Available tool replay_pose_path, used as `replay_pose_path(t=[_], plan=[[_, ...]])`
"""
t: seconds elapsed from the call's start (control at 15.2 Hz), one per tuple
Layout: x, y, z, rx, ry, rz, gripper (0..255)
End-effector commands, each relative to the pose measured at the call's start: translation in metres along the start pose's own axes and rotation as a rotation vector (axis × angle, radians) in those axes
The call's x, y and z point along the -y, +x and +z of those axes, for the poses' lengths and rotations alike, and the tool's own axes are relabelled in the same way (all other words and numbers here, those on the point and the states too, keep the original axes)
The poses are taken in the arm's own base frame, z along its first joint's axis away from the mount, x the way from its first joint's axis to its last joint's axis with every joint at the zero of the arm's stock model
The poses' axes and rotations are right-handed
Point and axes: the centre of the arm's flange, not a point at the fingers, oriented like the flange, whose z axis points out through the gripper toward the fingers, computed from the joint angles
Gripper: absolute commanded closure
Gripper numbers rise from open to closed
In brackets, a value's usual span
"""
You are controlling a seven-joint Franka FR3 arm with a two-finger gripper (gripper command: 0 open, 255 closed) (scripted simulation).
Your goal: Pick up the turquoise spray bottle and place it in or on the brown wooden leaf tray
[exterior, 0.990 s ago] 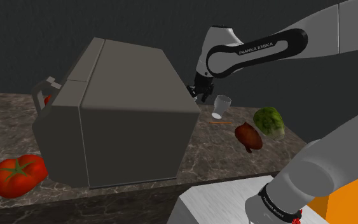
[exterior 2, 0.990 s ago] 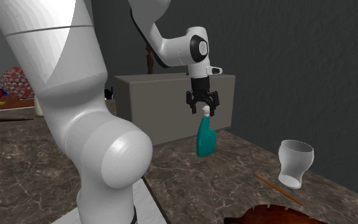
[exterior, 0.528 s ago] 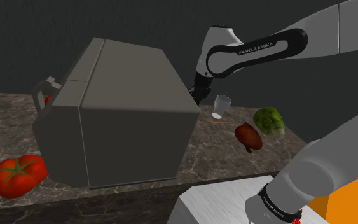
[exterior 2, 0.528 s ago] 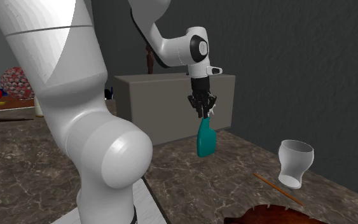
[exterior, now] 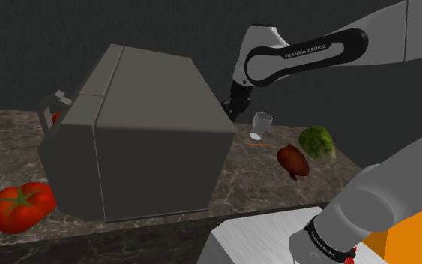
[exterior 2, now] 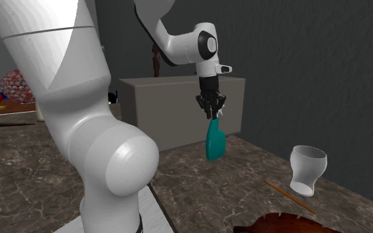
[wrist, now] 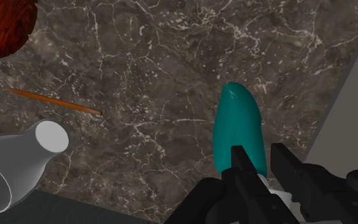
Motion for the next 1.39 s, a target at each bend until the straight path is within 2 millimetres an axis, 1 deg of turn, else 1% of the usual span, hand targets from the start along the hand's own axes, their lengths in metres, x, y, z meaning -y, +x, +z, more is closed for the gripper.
replay_pose_path(t=[0.0, 0.92, 0.99, 1.32], plan=[[-0.001, 0.000, -0.010, 0.000, 0.000, 0.000, 255], [-0.008, 0.006, -0.083, 0.000, 0.000, 0.000, 255], [-0.008, 0.006, -0.084, 0.000, 0.000, 0.000, 255], [-0.066, -0.023, -0.094, 0.000, 0.000, 0.000, 255]])
